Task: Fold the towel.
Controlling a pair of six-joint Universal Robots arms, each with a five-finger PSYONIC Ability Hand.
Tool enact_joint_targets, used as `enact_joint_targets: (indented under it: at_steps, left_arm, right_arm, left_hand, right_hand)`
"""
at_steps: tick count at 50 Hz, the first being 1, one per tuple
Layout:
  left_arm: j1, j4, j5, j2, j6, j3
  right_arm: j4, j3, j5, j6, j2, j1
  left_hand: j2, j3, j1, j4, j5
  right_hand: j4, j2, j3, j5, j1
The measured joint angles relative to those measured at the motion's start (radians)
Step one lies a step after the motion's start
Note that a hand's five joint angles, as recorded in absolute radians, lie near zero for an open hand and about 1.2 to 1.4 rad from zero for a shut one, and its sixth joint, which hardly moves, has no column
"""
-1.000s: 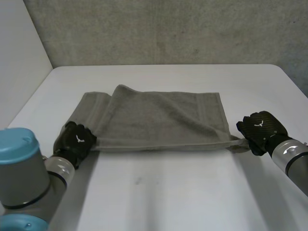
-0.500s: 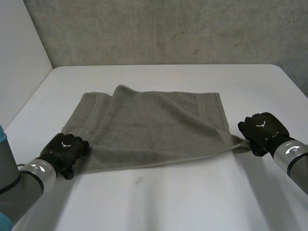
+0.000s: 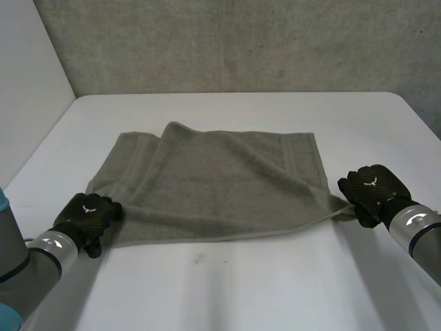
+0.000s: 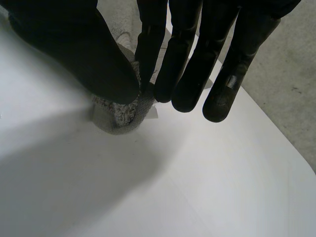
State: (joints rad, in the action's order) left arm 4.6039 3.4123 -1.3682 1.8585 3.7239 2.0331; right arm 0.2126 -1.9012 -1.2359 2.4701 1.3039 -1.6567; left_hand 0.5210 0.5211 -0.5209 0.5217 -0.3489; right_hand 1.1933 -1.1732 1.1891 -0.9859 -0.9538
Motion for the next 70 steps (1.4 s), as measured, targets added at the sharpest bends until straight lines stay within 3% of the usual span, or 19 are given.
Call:
enact_joint_targets:
  at_steps: [19, 39, 41, 47, 58, 70]
  left_arm:
    - [-0.002, 0.016, 0.001, 0.067, 0.004, -0.05]
    - [-0.002, 0.016, 0.005, 0.09, 0.004, -0.081]
    - [-0.002, 0.016, 0.005, 0.093, 0.004, -0.085]
    - [-0.002, 0.016, 0.007, 0.096, 0.002, -0.093]
    - [-0.002, 0.005, 0.008, 0.088, 0.0, -0.093]
    - [0.0, -0.082, 0.022, -0.04, 0.002, -0.069]
  right_arm:
    - [0.002, -0.01, 0.018, 0.0, 0.0, 0.002]
    - [0.002, -0.013, 0.02, -0.001, 0.0, 0.004]
    - [0.002, -0.013, 0.02, -0.001, 0.0, 0.004]
    - [0.002, -0.012, 0.02, -0.002, 0.0, 0.004]
    - [-0.002, -0.007, 0.019, -0.002, 0.002, 0.004]
    - [-0.039, 0.014, 0.011, 0.0, 0.017, 0.006]
  left_hand:
    - [0.225, 0.224, -0.213, 0.223, -0.219]
    - [0.308, 0.308, -0.308, 0.308, -0.303]
    - [0.467, 0.466, -0.465, 0.466, -0.452]
    - [0.663, 0.662, -0.631, 0.661, -0.653]
    - [0.694, 0.692, -0.659, 0.692, -0.682]
    - [0.696, 0.694, -0.67, 0.695, -0.687]
  right_hand:
    - [0.0, 0.0, 0.0, -0.001, 0.0]
    - [0.0, 0.0, 0.0, -0.002, 0.0]
    - [0.0, 0.0, 0.0, -0.002, 0.0]
    - [0.0, 0.0, 0.0, -0.002, 0.0]
    - [0.0, 0.0, 0.0, -0.002, 0.0]
    - [0.0, 0.0, 0.0, -0.002, 0.0]
